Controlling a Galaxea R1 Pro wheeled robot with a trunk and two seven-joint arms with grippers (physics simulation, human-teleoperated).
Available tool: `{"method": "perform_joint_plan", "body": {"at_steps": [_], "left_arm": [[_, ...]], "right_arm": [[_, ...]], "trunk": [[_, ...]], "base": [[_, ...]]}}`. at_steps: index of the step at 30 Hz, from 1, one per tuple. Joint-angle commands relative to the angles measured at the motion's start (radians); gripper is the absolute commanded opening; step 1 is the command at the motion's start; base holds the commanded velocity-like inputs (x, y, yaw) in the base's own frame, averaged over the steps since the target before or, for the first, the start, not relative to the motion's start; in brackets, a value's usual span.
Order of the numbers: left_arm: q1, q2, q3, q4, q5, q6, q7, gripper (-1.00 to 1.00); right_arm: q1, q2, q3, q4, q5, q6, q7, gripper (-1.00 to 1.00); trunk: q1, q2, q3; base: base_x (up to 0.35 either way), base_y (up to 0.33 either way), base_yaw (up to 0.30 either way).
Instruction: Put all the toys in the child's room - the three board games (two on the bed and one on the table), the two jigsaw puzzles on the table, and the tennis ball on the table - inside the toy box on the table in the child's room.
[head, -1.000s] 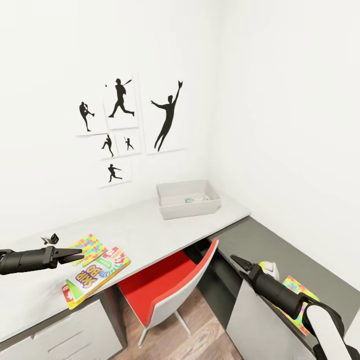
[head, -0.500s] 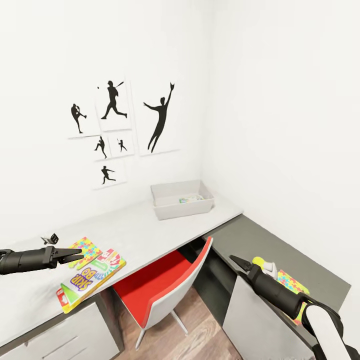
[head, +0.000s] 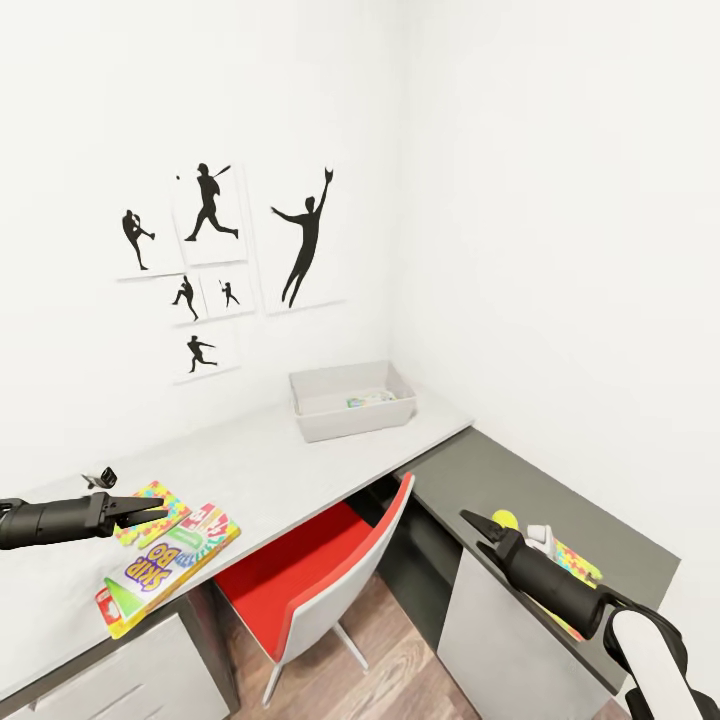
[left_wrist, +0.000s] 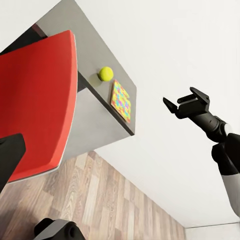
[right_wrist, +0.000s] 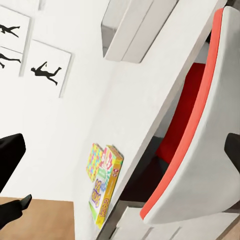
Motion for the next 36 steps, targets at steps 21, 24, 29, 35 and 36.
{"method": "perform_joint_plan", "body": {"at_steps": [21,24,29,35,36], "left_arm": [[-0.001,0.001,-0.005,0.000,0.004,0.011,-0.004,1.00],[-0.001,0.001,-0.005,0.000,0.004,0.011,-0.004,1.00],[-0.001,0.002,-0.005,0.000,0.004,0.010,-0.004,1.00],[-0.001,0.002,-0.005,0.000,0.005,0.010,-0.004,1.00],[-0.001,0.003,-0.005,0.000,0.005,0.010,-0.004,1.00]], "right_arm": [[-0.001,0.000,0.004,0.001,0.006,0.005,0.007,1.00],[-0.001,0.000,0.004,0.001,0.006,0.005,0.007,1.00],[-0.001,0.000,0.005,0.002,0.006,0.005,0.008,1.00],[-0.001,0.000,0.007,0.003,0.007,0.005,0.008,1.00],[-0.001,0.000,0.007,0.003,0.007,0.005,0.008,1.00]], "trunk": [[0.001,-0.002,-0.002],[0.001,-0.002,-0.002],[0.001,-0.002,-0.002],[0.001,-0.002,-0.002],[0.001,-0.002,-0.002]], "base": [[-0.143,0.127,-0.065],[-0.241,0.175,-0.258],[-0.261,0.164,-0.271],[-0.272,0.151,-0.276],[-0.279,0.144,-0.277]]}}
